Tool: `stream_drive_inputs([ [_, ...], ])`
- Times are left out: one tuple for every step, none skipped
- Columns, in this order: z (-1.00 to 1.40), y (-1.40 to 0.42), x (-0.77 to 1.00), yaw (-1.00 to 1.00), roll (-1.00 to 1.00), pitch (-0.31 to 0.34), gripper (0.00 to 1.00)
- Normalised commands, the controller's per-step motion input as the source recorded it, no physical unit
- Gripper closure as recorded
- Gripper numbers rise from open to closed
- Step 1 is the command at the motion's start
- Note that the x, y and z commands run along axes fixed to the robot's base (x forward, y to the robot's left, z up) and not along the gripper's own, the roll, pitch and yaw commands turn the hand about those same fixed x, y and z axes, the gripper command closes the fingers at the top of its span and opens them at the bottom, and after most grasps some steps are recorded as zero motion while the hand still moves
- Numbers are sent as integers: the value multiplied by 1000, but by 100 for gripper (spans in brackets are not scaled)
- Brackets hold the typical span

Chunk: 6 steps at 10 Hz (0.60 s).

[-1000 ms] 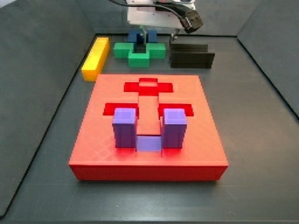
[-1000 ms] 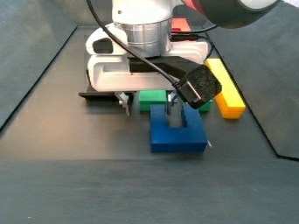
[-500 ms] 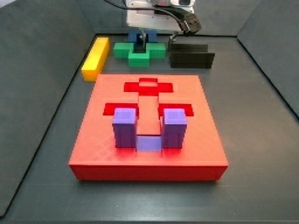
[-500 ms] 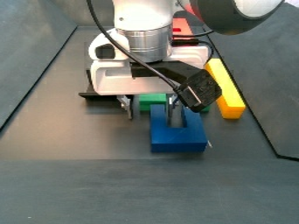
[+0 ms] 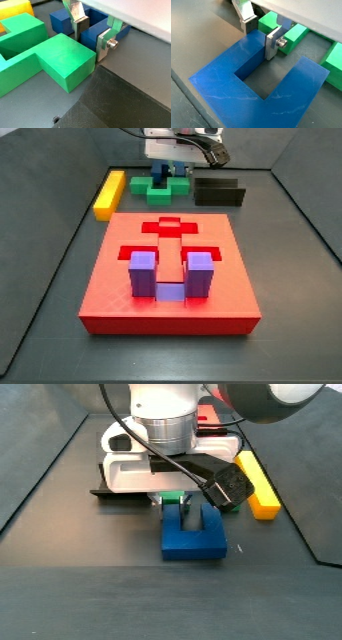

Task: Pick up the blue object. Move up. Place the blue object on the fixture. Regrasp the blue object. Move to above the board. Insert the blue object.
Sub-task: Pick up the blue object.

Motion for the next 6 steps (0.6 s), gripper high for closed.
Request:
stream_drive_inputs([
  [0, 0, 0, 0, 0, 0, 100],
  [0, 0, 0, 0, 0, 0, 100],
  [0, 0, 0, 0, 0, 0, 100],
  [0, 0, 0, 0, 0, 0, 100],
  [0, 0, 0, 0, 0, 0, 100],
  [0, 0, 0, 0, 0, 0, 100],
])
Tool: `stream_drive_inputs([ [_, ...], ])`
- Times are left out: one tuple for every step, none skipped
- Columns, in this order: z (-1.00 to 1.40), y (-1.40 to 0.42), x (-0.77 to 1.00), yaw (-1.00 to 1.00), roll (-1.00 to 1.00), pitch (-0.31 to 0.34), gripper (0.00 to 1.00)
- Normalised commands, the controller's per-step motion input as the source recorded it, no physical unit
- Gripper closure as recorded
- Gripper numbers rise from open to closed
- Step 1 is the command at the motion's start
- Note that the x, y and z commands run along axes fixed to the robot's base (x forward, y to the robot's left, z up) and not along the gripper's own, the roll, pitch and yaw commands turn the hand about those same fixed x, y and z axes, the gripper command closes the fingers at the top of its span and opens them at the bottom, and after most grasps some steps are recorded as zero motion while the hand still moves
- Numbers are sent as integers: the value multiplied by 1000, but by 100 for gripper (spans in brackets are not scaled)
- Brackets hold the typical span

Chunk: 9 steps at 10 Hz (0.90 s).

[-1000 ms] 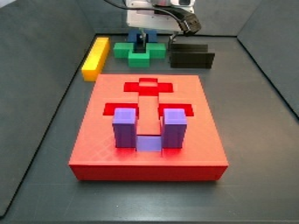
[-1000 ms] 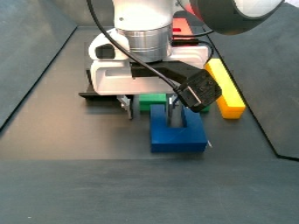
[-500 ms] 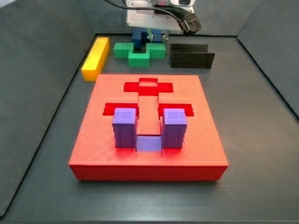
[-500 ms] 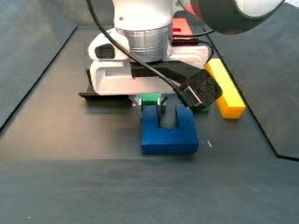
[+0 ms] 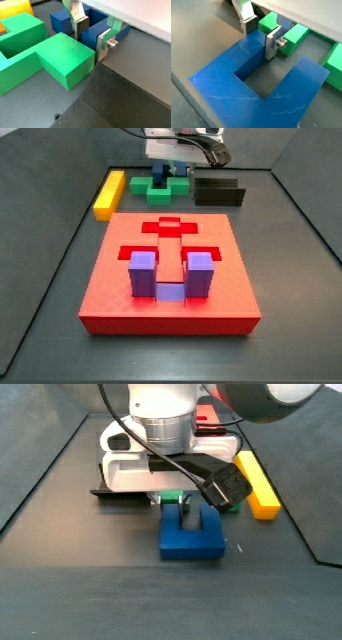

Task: Pick up the blue object. Move up. Place the blue object on the fixture. Regrasp the blue object. Move to above the board. Insert the blue object.
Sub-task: Pick up the blue object.

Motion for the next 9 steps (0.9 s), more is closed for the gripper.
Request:
stream_drive_inputs([
  [0, 0, 0, 0, 0, 0, 100],
  [0, 0, 0, 0, 0, 0, 100],
  [0, 0, 0, 0, 0, 0, 100],
  [0, 0, 0, 0, 0, 0, 100],
  [0, 0, 0, 0, 0, 0, 100],
  [0, 0, 0, 0, 0, 0, 100],
  [0, 0, 0, 0, 0, 0, 100],
  [0, 0, 0, 0, 0, 0, 100],
  [0, 0, 0, 0, 0, 0, 100],
])
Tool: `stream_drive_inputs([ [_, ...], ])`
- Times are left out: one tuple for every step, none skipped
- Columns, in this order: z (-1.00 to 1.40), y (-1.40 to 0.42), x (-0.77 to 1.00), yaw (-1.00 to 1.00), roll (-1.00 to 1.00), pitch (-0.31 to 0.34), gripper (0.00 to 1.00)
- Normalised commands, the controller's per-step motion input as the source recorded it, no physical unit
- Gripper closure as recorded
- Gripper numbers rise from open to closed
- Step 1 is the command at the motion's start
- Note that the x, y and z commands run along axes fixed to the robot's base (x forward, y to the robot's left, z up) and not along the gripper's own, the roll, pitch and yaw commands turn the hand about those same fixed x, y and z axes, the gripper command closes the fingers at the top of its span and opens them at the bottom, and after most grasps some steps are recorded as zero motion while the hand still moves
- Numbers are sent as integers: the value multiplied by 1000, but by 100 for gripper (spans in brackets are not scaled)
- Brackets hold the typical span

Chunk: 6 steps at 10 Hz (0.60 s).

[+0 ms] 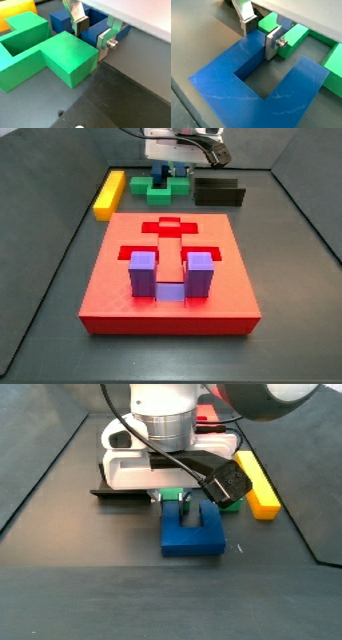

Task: Pick up the blue object. Move up. Place the blue object on the fixture. Regrasp the blue object. Move to above the board. Insert the blue object.
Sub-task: Move up, then place the blue object on the fixture.

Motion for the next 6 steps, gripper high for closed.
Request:
stream_drive_inputs([
  [833, 0, 0, 0, 0, 0, 100],
  [847, -24, 40, 50, 1, -15, 100],
  [558, -22, -19, 50, 10, 26, 100],
  [244, -12, 2, 30, 33, 21, 100],
  [0, 0, 0, 0, 0, 9, 100],
  [-23, 0, 0, 0, 0, 3, 100],
])
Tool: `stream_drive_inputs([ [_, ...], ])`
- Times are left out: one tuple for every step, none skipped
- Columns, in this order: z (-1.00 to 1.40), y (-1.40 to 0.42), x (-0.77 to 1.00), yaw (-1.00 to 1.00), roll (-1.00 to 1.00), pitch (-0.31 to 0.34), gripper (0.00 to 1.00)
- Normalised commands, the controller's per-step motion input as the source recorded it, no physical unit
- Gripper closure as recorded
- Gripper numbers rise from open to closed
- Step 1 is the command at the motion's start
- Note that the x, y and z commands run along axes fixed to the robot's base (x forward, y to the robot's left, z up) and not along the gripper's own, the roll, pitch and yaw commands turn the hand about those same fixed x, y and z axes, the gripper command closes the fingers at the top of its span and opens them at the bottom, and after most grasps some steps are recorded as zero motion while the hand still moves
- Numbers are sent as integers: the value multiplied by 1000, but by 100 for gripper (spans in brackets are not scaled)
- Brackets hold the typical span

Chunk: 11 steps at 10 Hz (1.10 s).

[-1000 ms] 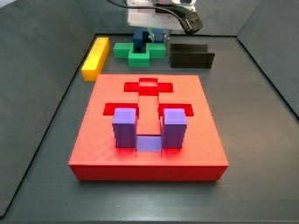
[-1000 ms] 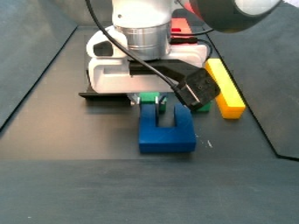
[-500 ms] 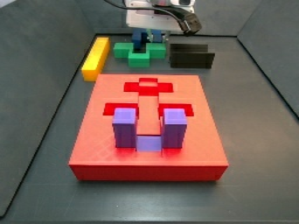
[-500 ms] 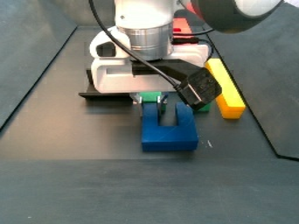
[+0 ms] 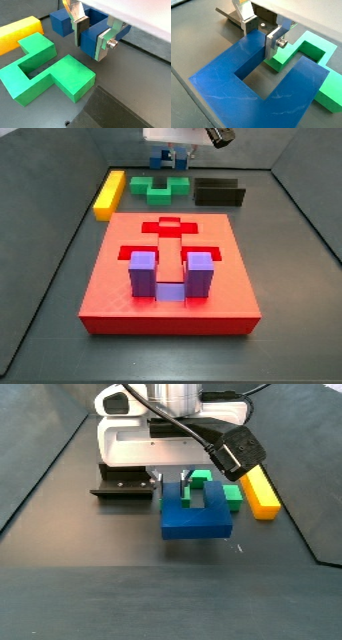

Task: Pick up the blue object. Move up. Place the blue object on the fixture. Regrasp the blue object. Move to above the board. Insert the blue object.
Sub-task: Place the blue object on the fixture.

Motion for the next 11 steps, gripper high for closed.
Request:
stream_drive_inputs([
  [-20, 0, 0, 0, 0, 0, 100],
  [-17, 0, 0, 0, 0, 6, 100],
  [226, 106, 14, 0, -237, 0, 100],
  [717, 0, 660, 0, -509, 29, 100],
  [426, -20, 743, -151, -640, -171, 100],
  [440, -37, 789, -89, -583, -134, 100],
  [517, -51, 766, -89, -594, -137, 100],
  [451, -86, 791, -54, -557, -71, 100],
  [471, -174, 729, 0, -549, 0, 100],
  [437, -334, 697, 0, -400, 0, 100],
  [226, -629, 626, 77, 217, 137, 100],
])
